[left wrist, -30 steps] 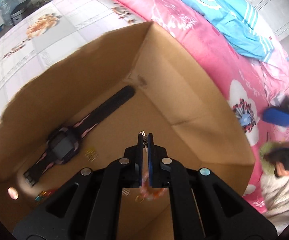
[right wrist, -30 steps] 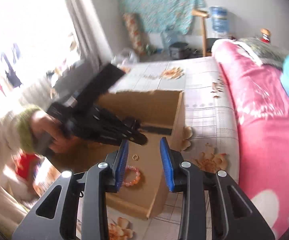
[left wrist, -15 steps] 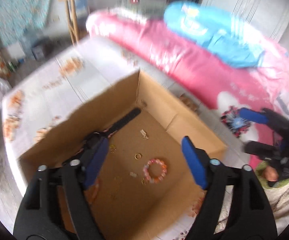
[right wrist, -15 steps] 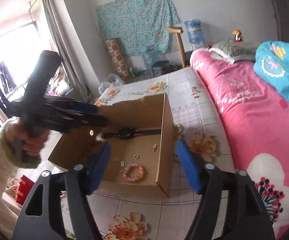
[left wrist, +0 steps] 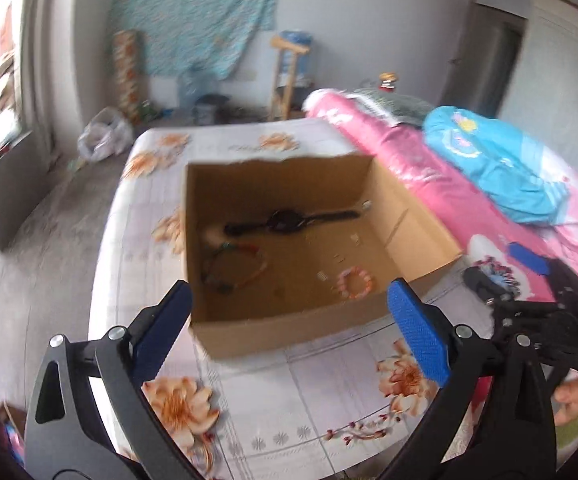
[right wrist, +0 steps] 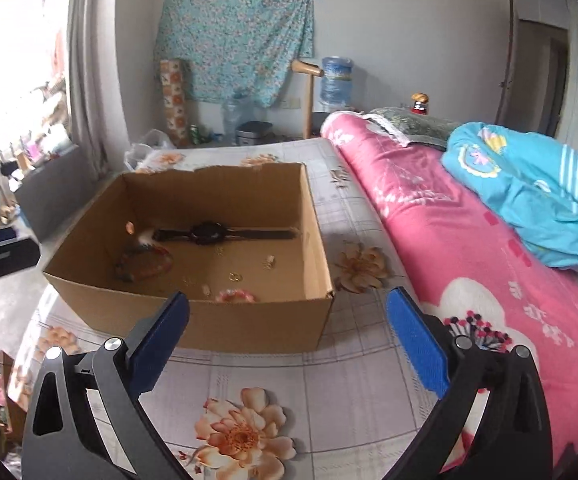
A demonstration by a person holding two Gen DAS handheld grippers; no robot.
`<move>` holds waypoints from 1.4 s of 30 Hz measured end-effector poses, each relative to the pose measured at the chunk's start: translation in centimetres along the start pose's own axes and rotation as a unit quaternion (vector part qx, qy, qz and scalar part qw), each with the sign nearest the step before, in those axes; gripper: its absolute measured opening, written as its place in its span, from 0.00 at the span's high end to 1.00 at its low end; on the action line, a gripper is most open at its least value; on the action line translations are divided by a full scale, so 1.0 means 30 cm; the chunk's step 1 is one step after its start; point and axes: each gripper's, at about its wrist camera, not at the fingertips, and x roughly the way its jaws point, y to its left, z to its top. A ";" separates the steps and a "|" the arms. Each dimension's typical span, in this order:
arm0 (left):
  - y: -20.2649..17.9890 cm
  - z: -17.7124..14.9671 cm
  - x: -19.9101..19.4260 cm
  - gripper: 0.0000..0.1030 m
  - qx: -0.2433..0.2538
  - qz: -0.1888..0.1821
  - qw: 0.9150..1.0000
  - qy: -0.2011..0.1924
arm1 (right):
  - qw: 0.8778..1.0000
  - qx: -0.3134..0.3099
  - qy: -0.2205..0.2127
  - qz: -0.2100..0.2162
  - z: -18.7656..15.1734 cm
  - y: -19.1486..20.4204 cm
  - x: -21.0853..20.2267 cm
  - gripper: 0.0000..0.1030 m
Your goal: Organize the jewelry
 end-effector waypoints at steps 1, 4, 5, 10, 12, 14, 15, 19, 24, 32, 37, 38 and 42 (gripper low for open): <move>0.004 -0.025 0.015 0.08 -0.004 0.016 1.000 0.006 | 1.000 -0.002 0.001 -0.012 -0.006 0.007 0.002 0.06; 0.011 -0.076 0.052 0.08 -0.012 0.056 0.998 0.018 | 0.999 -0.005 -0.001 -0.032 -0.033 0.024 -0.001 0.06; 0.015 -0.089 0.059 0.08 -0.015 0.067 0.997 0.023 | 1.000 -0.004 0.001 -0.030 -0.040 0.026 0.001 0.06; 0.007 -0.109 0.101 0.08 -0.013 0.072 0.996 0.043 | 0.999 0.005 0.046 0.004 -0.065 0.032 0.045 0.06; -0.012 -0.119 0.117 0.08 -0.004 0.083 0.996 0.042 | 0.998 0.009 0.064 0.017 -0.072 0.033 0.060 0.06; -0.025 -0.127 0.138 0.08 0.000 0.084 0.995 0.049 | 0.996 0.009 0.090 0.018 -0.076 0.043 0.090 0.06; -0.029 -0.131 0.151 0.08 -0.002 0.081 0.995 0.056 | 0.995 0.005 0.102 0.017 -0.076 0.051 0.103 0.06; -0.024 -0.133 0.189 0.08 -0.033 0.071 0.994 0.081 | 0.993 -0.011 0.118 0.016 -0.072 0.084 0.134 0.06; -0.014 -0.125 0.222 0.08 -0.048 0.087 0.990 0.098 | 0.991 -0.010 0.130 0.020 -0.057 0.104 0.157 0.06; -0.020 -0.117 0.229 0.08 -0.052 0.111 0.987 0.105 | 0.990 -0.001 0.137 0.026 -0.044 0.108 0.173 0.06; -0.022 -0.116 0.237 0.08 -0.052 0.113 0.986 0.110 | 0.990 0.000 0.138 0.026 -0.044 0.107 0.173 0.06; -0.023 -0.115 0.238 0.08 -0.051 0.115 0.986 0.111 | 0.990 0.000 0.137 0.027 -0.043 0.106 0.173 0.06; -0.021 -0.114 0.241 0.08 -0.051 0.118 0.985 0.114 | 0.990 0.001 0.138 0.028 -0.042 0.105 0.174 0.06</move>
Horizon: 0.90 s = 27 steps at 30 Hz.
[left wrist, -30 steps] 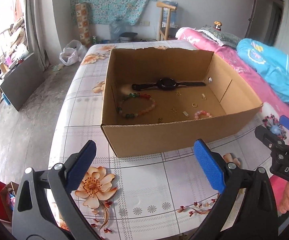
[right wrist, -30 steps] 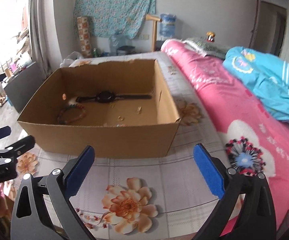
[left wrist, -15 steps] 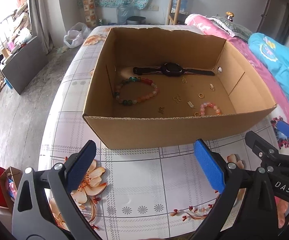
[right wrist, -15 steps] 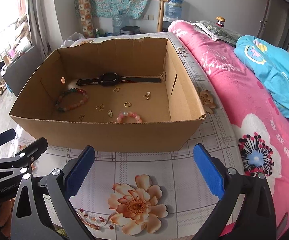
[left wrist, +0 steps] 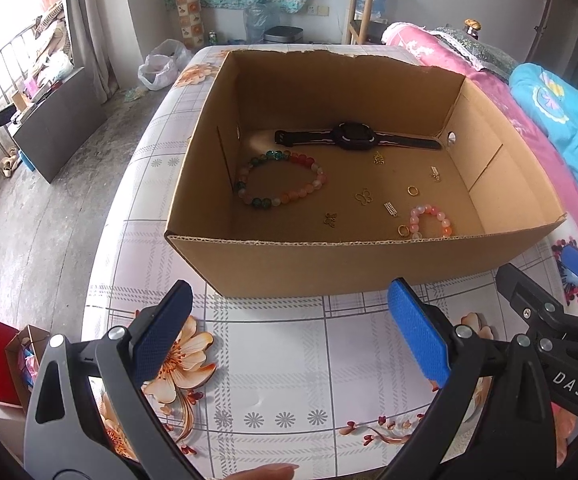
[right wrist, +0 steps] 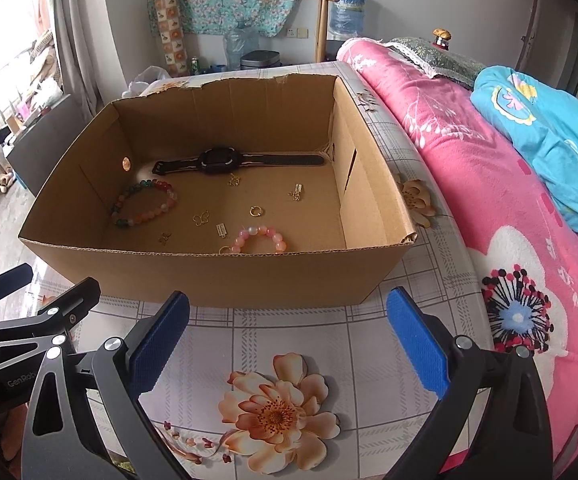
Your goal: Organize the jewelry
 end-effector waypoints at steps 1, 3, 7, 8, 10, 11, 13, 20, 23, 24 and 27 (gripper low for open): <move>-0.001 0.000 0.001 0.08 0.000 0.001 1.000 0.001 | 1.000 0.001 0.001 0.001 0.000 0.000 0.000 0.06; -0.002 0.000 0.001 0.08 0.000 0.003 1.000 0.001 | 1.000 0.002 0.001 0.002 0.001 0.000 0.000 0.06; -0.004 0.004 0.002 0.08 0.001 0.007 1.000 0.001 | 1.000 0.003 0.003 0.004 0.003 -0.001 0.004 0.06; -0.004 0.004 0.003 0.08 0.000 0.007 1.000 0.002 | 1.000 0.004 0.004 0.005 0.003 -0.003 0.006 0.06; -0.003 0.006 0.006 0.08 -0.001 0.007 1.000 0.004 | 1.000 0.004 0.005 0.006 0.004 -0.005 0.009 0.06; -0.003 0.006 0.007 0.08 -0.001 0.007 1.000 0.004 | 1.000 0.004 0.006 0.006 0.004 -0.005 0.011 0.06; -0.003 0.005 0.009 0.08 -0.001 0.008 1.000 0.006 | 1.000 0.004 0.007 0.005 0.004 -0.004 0.014 0.06; 0.002 0.006 0.015 0.08 -0.002 0.006 1.000 0.010 | 1.000 0.006 0.010 0.006 0.003 -0.003 0.021 0.06; 0.003 0.006 0.016 0.08 -0.003 0.005 1.000 0.011 | 1.000 0.006 0.011 0.007 0.004 0.000 0.022 0.06; 0.003 0.006 0.015 0.08 -0.003 0.005 1.000 0.010 | 1.000 0.006 0.012 0.007 0.004 0.000 0.022 0.06; 0.005 0.007 0.015 0.08 -0.002 0.004 1.000 0.010 | 1.000 0.007 0.012 0.007 0.003 0.001 0.021 0.06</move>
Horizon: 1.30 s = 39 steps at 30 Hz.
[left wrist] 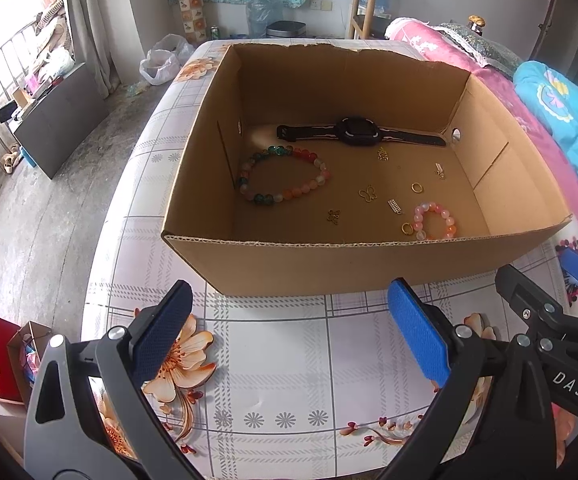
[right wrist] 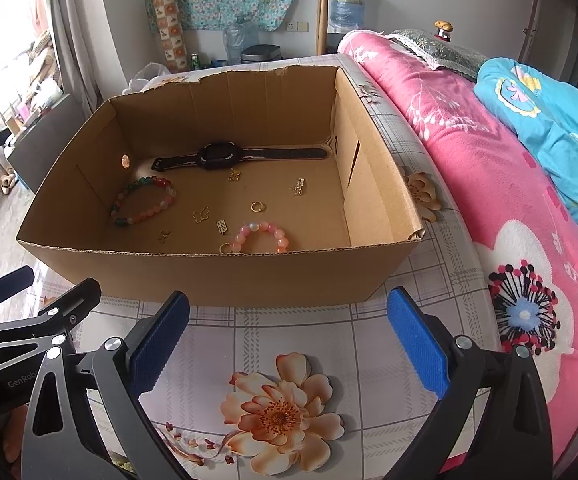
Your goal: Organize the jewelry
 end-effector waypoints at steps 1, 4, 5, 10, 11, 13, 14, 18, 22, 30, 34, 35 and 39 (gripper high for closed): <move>0.000 0.000 -0.001 0.08 0.001 0.000 1.000 -0.001 | 1.000 0.000 0.000 0.000 0.000 0.001 0.000 0.06; 0.002 0.003 -0.001 0.08 0.003 -0.002 1.000 0.001 | 1.000 0.000 0.001 0.001 0.000 0.002 0.000 0.06; 0.001 0.003 0.000 0.08 0.003 -0.003 1.000 0.002 | 1.000 0.000 0.002 0.002 0.001 0.003 0.001 0.06; -0.002 0.010 -0.002 0.08 0.004 -0.005 1.000 0.003 | 1.000 0.000 0.003 0.004 0.007 0.001 0.000 0.06; -0.003 0.012 0.000 0.08 0.004 -0.005 1.000 0.006 | 1.000 0.000 0.003 0.004 0.007 0.001 0.000 0.06; -0.002 0.016 0.004 0.08 0.004 -0.007 1.000 0.012 | 1.000 0.001 0.005 0.005 0.010 -0.001 0.003 0.06; -0.002 0.018 0.007 0.08 0.004 -0.008 1.000 0.016 | 1.000 0.002 0.006 0.006 0.012 -0.003 0.005 0.06; 0.002 0.029 0.023 0.08 0.001 -0.011 0.999 0.036 | 1.000 0.006 0.015 0.011 0.019 -0.007 0.018 0.06; 0.007 0.038 0.038 0.08 -0.005 -0.015 0.998 0.055 | 1.000 0.008 0.020 0.012 0.026 -0.007 0.026 0.06; 0.012 0.052 0.062 0.08 -0.012 -0.017 0.997 0.078 | 0.999 0.016 0.038 0.020 0.040 -0.008 0.050 0.06; 0.015 0.054 0.065 0.08 -0.013 -0.016 0.997 0.081 | 0.999 0.017 0.045 0.022 0.040 -0.009 0.058 0.06; 0.016 0.054 0.066 0.08 -0.013 -0.016 0.996 0.082 | 0.999 0.016 0.046 0.021 0.040 -0.007 0.059 0.06; 0.022 0.055 0.067 0.08 -0.015 -0.017 0.996 0.084 | 0.999 0.012 0.050 0.016 0.042 -0.001 0.064 0.06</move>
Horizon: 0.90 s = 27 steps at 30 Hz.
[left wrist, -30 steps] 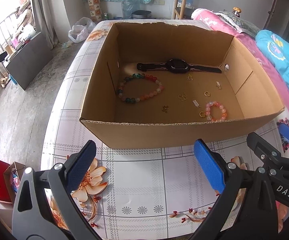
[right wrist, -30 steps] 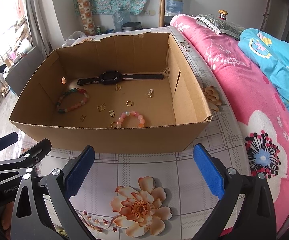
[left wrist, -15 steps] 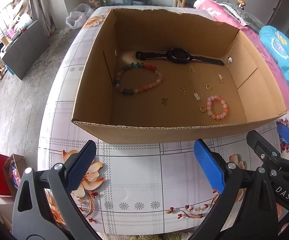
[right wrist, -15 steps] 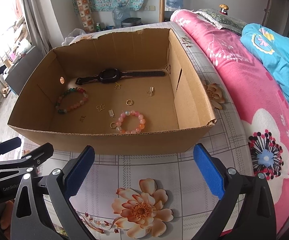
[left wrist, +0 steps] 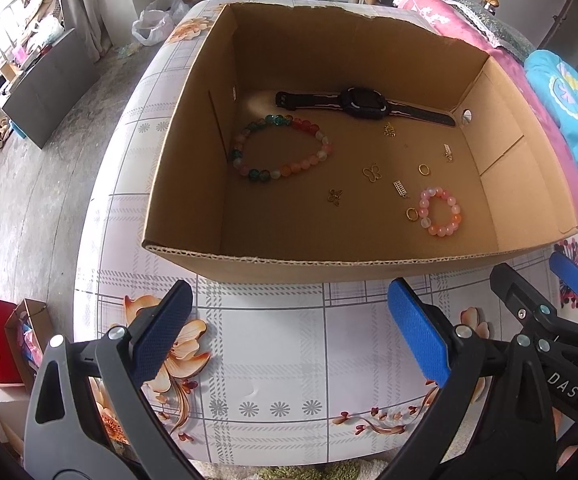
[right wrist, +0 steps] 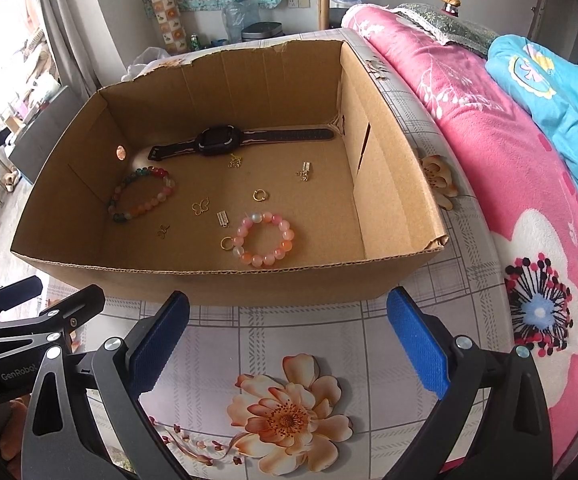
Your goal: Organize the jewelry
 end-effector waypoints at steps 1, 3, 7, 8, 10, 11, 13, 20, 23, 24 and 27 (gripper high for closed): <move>0.002 0.001 0.000 0.08 0.000 0.000 1.000 0.000 | 1.000 -0.001 0.001 -0.001 0.001 0.000 0.002 0.06; 0.005 0.001 0.001 0.08 0.001 -0.001 1.000 0.000 | 1.000 -0.002 0.005 -0.006 0.001 0.004 0.007 0.06; 0.008 0.002 0.009 0.08 0.002 -0.002 1.000 0.003 | 1.000 -0.005 0.007 -0.012 0.002 0.010 0.012 0.06; 0.010 0.002 0.012 0.08 0.002 -0.003 1.000 0.004 | 1.000 -0.006 0.008 -0.012 0.003 0.011 0.013 0.06; 0.013 0.003 0.012 0.08 0.002 -0.003 1.000 0.005 | 1.000 -0.007 0.008 -0.013 0.004 0.015 0.014 0.06; 0.015 0.004 0.012 0.08 0.002 -0.002 1.000 0.004 | 1.000 -0.007 0.008 -0.012 0.005 0.015 0.014 0.06; 0.017 0.005 0.011 0.08 0.001 -0.002 1.000 0.003 | 1.000 -0.007 0.008 -0.012 0.006 0.018 0.014 0.06; 0.017 0.005 0.006 0.08 0.000 -0.001 1.000 -0.001 | 1.000 -0.009 0.004 -0.013 0.011 0.021 0.008 0.06; 0.014 0.006 0.003 0.08 0.000 0.001 1.000 -0.002 | 1.000 -0.010 0.003 -0.014 0.012 0.021 0.006 0.06; 0.015 0.007 0.003 0.08 0.000 0.001 1.000 -0.002 | 1.000 -0.011 0.003 -0.014 0.013 0.019 0.006 0.06; 0.015 0.007 0.003 0.08 0.000 0.001 1.000 -0.001 | 1.000 -0.012 0.002 -0.015 0.017 0.020 0.006 0.06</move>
